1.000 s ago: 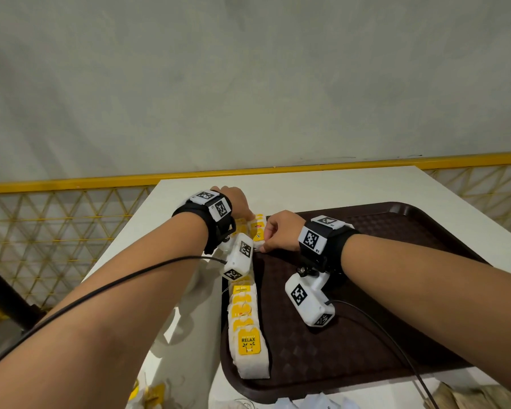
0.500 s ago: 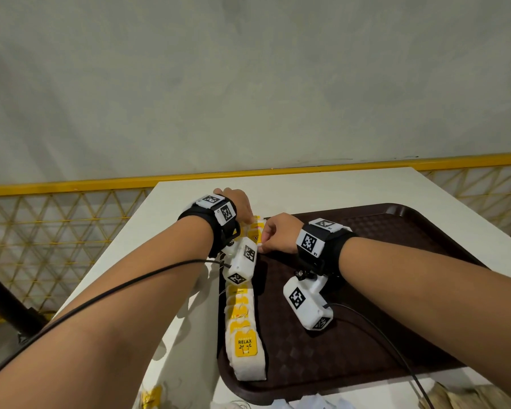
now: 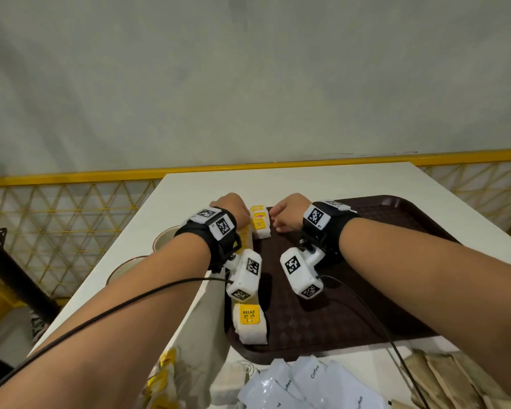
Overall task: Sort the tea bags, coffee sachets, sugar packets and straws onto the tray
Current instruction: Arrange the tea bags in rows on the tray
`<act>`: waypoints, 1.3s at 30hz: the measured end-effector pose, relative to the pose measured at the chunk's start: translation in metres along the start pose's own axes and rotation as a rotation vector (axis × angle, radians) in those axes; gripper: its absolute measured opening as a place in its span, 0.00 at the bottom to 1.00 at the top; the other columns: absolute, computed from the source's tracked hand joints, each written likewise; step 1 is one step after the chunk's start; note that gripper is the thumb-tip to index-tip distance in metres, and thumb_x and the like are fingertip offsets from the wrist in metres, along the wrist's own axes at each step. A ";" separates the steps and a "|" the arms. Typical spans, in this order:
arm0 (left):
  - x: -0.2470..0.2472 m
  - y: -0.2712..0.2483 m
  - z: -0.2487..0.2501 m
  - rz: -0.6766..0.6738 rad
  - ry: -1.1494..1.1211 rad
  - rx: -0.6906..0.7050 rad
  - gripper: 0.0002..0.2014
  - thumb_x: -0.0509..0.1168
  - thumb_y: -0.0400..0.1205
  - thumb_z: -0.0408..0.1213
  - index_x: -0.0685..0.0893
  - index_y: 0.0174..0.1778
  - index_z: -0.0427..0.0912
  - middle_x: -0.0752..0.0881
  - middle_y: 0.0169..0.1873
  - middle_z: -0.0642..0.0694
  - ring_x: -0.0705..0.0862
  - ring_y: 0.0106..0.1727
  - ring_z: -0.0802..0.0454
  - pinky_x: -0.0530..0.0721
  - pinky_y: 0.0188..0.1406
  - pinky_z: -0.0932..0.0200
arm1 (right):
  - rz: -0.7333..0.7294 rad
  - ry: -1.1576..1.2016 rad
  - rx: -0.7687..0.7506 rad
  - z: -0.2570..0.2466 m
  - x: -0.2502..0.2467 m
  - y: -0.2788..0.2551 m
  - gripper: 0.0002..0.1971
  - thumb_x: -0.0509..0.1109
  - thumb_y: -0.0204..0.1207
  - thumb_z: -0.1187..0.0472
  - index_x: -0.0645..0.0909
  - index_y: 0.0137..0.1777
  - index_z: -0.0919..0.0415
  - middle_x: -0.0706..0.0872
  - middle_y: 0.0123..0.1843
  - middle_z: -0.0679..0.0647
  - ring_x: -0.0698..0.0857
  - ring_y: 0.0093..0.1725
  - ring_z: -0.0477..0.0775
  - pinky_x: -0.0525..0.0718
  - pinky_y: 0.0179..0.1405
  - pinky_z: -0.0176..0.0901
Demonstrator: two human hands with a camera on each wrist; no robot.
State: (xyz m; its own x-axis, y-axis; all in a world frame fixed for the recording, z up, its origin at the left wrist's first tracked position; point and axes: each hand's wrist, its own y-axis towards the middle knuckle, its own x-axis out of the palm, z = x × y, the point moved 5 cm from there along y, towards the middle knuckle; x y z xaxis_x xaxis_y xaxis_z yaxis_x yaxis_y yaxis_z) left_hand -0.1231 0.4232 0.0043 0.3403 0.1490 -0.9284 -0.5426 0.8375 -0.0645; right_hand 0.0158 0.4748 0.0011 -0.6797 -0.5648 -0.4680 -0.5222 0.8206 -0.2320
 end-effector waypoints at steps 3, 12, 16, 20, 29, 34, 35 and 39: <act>0.004 0.001 -0.004 0.030 0.057 -0.030 0.11 0.68 0.78 0.43 0.90 0.51 0.43 0.89 0.51 0.45 0.86 0.52 0.45 0.85 0.55 0.52 | -0.014 -0.005 -0.020 0.003 0.006 -0.002 0.13 0.66 0.76 0.78 0.84 0.58 0.72 0.86 0.49 0.64 0.84 0.45 0.57 0.87 0.56 0.50; 0.012 0.009 0.004 0.026 0.147 -0.048 0.13 0.67 0.76 0.48 0.88 0.53 0.47 0.87 0.54 0.45 0.83 0.57 0.43 0.80 0.59 0.51 | 0.032 -0.114 -0.083 0.004 0.007 -0.005 0.18 0.64 0.75 0.78 0.85 0.61 0.66 0.87 0.60 0.61 0.86 0.58 0.59 0.85 0.60 0.52; 0.013 0.012 0.005 0.009 0.189 -0.086 0.13 0.68 0.76 0.46 0.86 0.50 0.42 0.86 0.54 0.40 0.83 0.56 0.39 0.82 0.58 0.49 | 0.043 -0.095 -0.087 0.006 0.006 -0.002 0.17 0.64 0.76 0.78 0.85 0.61 0.66 0.88 0.59 0.60 0.86 0.51 0.56 0.86 0.58 0.47; 0.015 0.016 0.003 0.007 0.208 -0.114 0.10 0.67 0.75 0.46 0.81 0.44 0.42 0.85 0.55 0.38 0.83 0.57 0.38 0.83 0.58 0.47 | 0.021 -0.078 -0.084 0.007 0.008 0.001 0.17 0.64 0.76 0.78 0.86 0.61 0.66 0.88 0.59 0.61 0.84 0.45 0.53 0.87 0.53 0.45; 0.020 0.025 0.000 0.001 0.231 -0.125 0.10 0.66 0.77 0.46 0.79 0.43 0.42 0.85 0.55 0.39 0.83 0.57 0.39 0.82 0.57 0.49 | -0.017 -0.022 -0.066 0.011 0.011 0.002 0.17 0.61 0.77 0.80 0.84 0.61 0.69 0.87 0.58 0.66 0.85 0.43 0.55 0.83 0.28 0.28; 0.017 0.033 0.002 0.003 0.126 -0.108 0.15 0.69 0.75 0.49 0.88 0.51 0.45 0.87 0.54 0.44 0.83 0.56 0.42 0.83 0.57 0.49 | -0.017 0.001 -0.049 0.008 0.010 0.006 0.12 0.59 0.79 0.79 0.83 0.55 0.75 0.84 0.41 0.65 0.87 0.35 0.58 0.80 0.18 0.29; 0.016 0.035 0.002 -0.002 0.099 -0.106 0.14 0.69 0.74 0.49 0.88 0.50 0.46 0.87 0.53 0.45 0.84 0.55 0.43 0.84 0.57 0.50 | -0.015 -0.030 -0.059 0.007 0.009 0.006 0.10 0.59 0.80 0.78 0.83 0.48 0.74 0.80 0.37 0.63 0.83 0.26 0.53 0.80 0.15 0.31; 0.020 0.040 0.001 -0.028 0.029 -0.127 0.12 0.71 0.71 0.48 0.89 0.45 0.45 0.89 0.47 0.46 0.86 0.49 0.44 0.86 0.53 0.50 | 0.033 -0.012 -0.064 0.008 0.003 0.013 0.15 0.62 0.78 0.78 0.78 0.33 0.62 0.79 0.35 0.60 0.81 0.27 0.54 0.84 0.22 0.35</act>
State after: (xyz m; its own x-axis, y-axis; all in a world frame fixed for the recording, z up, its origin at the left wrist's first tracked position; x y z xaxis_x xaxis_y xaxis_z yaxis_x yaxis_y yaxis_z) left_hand -0.1377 0.4601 -0.0164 0.3357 0.1100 -0.9355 -0.6270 0.7672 -0.1348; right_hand 0.0111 0.4841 -0.0102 -0.6908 -0.5364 -0.4847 -0.5319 0.8312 -0.1618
